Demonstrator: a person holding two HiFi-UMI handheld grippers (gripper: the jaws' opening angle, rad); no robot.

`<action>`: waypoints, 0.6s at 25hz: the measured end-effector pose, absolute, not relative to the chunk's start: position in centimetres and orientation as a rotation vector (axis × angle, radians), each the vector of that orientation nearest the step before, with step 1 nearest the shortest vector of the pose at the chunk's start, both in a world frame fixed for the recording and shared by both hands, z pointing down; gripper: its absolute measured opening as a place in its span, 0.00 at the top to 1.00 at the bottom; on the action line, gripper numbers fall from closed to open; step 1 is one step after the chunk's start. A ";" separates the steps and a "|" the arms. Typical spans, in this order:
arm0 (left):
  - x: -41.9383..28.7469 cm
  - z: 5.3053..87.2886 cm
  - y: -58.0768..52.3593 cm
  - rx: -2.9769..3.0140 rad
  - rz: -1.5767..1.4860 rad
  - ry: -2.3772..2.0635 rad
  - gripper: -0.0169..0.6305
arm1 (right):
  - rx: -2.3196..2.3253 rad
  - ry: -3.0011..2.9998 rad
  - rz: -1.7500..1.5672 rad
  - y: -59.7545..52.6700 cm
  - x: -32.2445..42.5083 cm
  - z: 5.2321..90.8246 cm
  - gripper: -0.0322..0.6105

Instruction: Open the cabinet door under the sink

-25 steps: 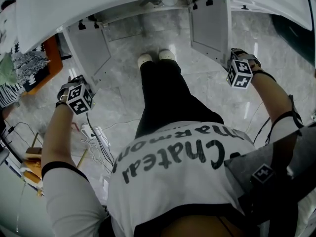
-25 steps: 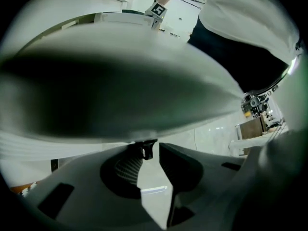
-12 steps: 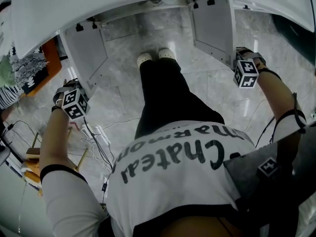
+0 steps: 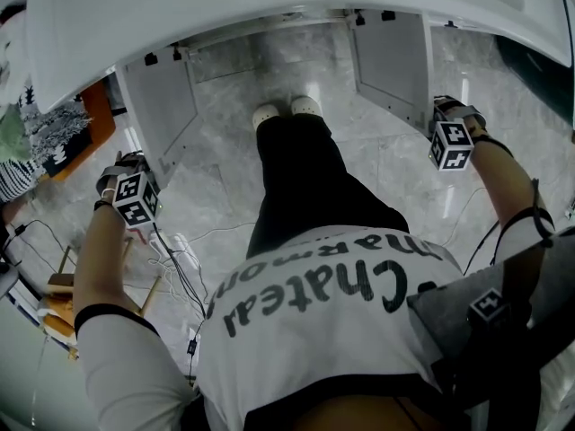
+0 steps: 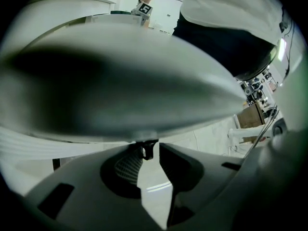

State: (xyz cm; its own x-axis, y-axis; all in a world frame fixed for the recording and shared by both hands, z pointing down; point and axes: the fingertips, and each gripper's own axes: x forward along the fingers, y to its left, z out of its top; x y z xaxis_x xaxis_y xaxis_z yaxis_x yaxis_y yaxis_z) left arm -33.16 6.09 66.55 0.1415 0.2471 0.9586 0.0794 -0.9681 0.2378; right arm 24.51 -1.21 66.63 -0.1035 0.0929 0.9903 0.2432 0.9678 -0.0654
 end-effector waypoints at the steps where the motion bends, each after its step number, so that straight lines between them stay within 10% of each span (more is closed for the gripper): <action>1: -33.4 66.6 6.0 2.276 1.952 0.333 0.84 | -0.254 -1.677 -0.129 -1.3 24.4 66.6 0.88; 15: -32.9 66.7 5.2 2.307 1.927 0.310 0.89 | -0.227 -1.692 -0.084 -1.1 24.0 66.6 0.84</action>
State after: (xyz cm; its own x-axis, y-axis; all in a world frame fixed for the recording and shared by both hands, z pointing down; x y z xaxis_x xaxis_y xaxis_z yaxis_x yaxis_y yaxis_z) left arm -32.86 5.25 66.67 0.1689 0.2321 0.9579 0.0800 -0.9719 0.2214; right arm 24.03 -1.06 66.61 -0.1176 0.1010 0.9879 0.1984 0.9771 -0.0763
